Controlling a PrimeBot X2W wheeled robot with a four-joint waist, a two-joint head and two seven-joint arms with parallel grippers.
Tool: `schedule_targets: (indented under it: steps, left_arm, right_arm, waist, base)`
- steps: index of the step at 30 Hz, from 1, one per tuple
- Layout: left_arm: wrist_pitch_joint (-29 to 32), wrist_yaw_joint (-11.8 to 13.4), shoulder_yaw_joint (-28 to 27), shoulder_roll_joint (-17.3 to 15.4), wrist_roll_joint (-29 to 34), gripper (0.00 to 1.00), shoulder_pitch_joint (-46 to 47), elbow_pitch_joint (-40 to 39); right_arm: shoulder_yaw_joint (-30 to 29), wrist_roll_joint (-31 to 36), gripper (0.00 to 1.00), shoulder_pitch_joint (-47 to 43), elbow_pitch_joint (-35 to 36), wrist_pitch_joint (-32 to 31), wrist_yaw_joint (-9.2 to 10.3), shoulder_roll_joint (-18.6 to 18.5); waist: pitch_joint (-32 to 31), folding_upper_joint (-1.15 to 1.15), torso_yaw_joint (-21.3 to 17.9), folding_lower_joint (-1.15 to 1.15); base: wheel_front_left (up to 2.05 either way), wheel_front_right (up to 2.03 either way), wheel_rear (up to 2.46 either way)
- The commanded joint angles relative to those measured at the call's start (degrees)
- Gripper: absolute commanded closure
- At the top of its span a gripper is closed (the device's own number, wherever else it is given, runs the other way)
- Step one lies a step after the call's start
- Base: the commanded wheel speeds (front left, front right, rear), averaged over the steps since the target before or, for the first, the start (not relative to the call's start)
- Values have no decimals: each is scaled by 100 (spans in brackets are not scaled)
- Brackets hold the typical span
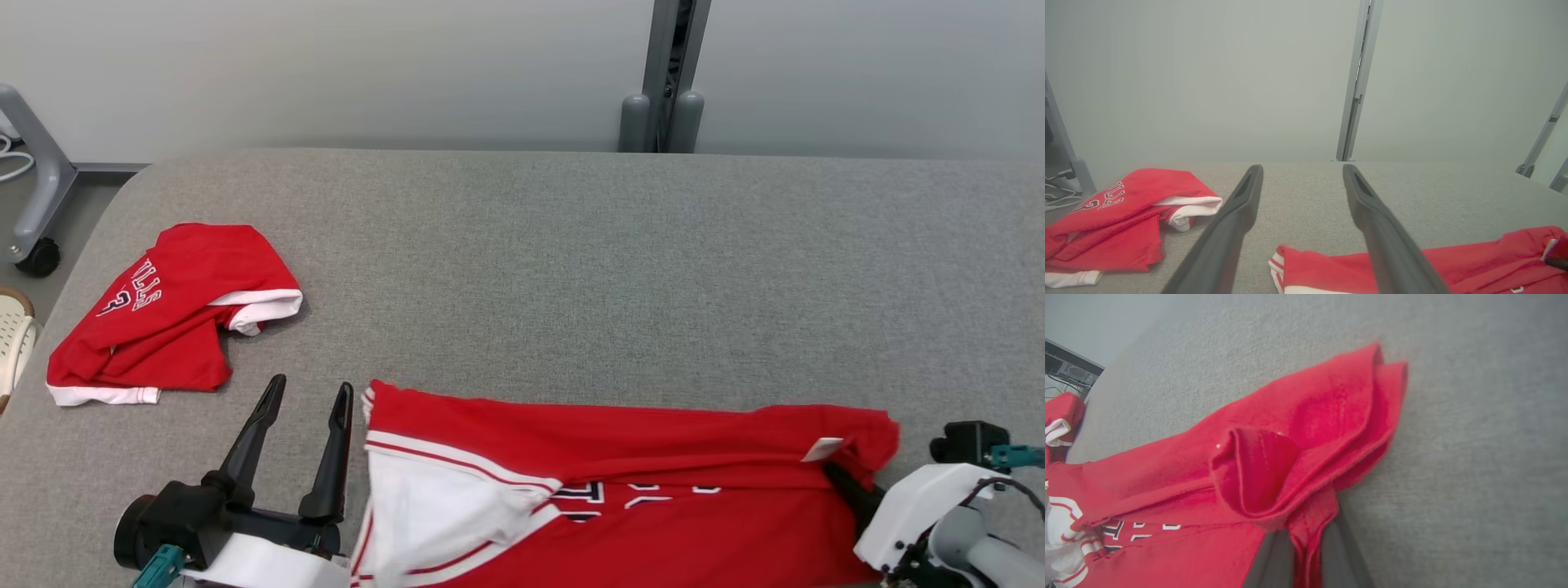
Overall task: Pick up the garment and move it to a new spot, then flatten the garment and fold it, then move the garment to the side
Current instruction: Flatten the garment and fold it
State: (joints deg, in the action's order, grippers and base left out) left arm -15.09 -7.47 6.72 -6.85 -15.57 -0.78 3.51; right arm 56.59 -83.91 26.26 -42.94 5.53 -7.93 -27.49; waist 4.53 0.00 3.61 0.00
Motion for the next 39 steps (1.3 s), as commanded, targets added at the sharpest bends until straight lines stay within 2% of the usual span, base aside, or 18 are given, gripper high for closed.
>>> schedule_targets:
  steps: [1, 11, 26, 39]
  left_arm:
    - [-12, -3, 4, -15, -9, 0, -45, 17]
    - [-12, -3, 0, 1, -36, 0, -85, 6]
    - [-12, -3, 22, 64, -88, 0, -26, 19]
    - [-12, -3, -12, 101, -120, 0, -54, 83]
  right_arm:
    - [-11, 50, 100, 44, -238, 58, 76, -183]
    - [62, 301, 100, 412, -1029, 80, 63, -402]
    - [84, 687, 100, 1200, -2776, 418, 56, -186]
    - [349, 947, 100, 1172, -2943, 216, 44, 196]
  waist:
    - [-38, 0, -4, 0]
    - [-118, 0, -28, 0]
    - [-97, 0, 4, 0]
    - [-194, 0, -26, 0]
  base:
    - [0, 0, 0]
    - [0, 0, 0]
    - [0, 0, 0]
    - [0, 0, 0]
